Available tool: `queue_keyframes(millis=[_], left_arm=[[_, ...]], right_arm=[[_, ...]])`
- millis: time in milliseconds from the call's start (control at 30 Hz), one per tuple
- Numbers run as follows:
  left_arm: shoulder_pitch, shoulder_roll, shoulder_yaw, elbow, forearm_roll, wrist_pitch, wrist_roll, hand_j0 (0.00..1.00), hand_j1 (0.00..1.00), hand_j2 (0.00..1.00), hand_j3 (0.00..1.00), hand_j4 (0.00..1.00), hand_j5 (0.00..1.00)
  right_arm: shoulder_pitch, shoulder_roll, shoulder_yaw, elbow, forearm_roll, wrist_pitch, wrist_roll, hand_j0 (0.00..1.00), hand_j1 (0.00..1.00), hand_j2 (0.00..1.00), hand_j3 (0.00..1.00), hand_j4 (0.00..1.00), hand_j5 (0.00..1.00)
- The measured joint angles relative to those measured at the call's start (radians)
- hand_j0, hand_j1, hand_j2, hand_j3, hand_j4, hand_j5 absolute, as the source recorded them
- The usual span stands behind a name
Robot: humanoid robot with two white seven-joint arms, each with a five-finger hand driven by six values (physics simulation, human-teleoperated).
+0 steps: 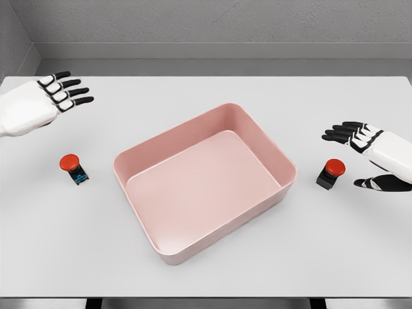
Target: Put the industrial switch in the basket with both arms
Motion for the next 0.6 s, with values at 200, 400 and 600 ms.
queue_keyframes(millis=[200, 400, 600], left_arm=[[0.003, 0.016, -0.002, -0.005, 0.000, 0.000, -0.007, 1.00, 1.00, 1.00, 1.00, 1.00, 1.00], [0.126, 0.105, -0.005, -0.042, 0.075, 0.001, -0.020, 1.00, 1.00, 1.00, 1.00, 1.00, 1.00], [0.176, 0.181, -0.014, -0.101, 0.160, 0.000, -0.021, 1.00, 1.00, 1.00, 1.00, 1.00, 1.00]], right_arm=[[0.011, 0.004, -0.003, 0.001, -0.008, 0.000, -0.012, 1.00, 1.00, 1.00, 1.00, 1.00, 1.00], [-0.005, 0.010, -0.037, 0.000, -0.006, 0.000, 0.114, 1.00, 1.00, 1.00, 1.00, 1.00, 1.00], [-0.080, 0.004, -0.047, 0.000, 0.002, -0.001, 0.314, 1.00, 1.00, 1.00, 1.00, 1.00, 1.00]])
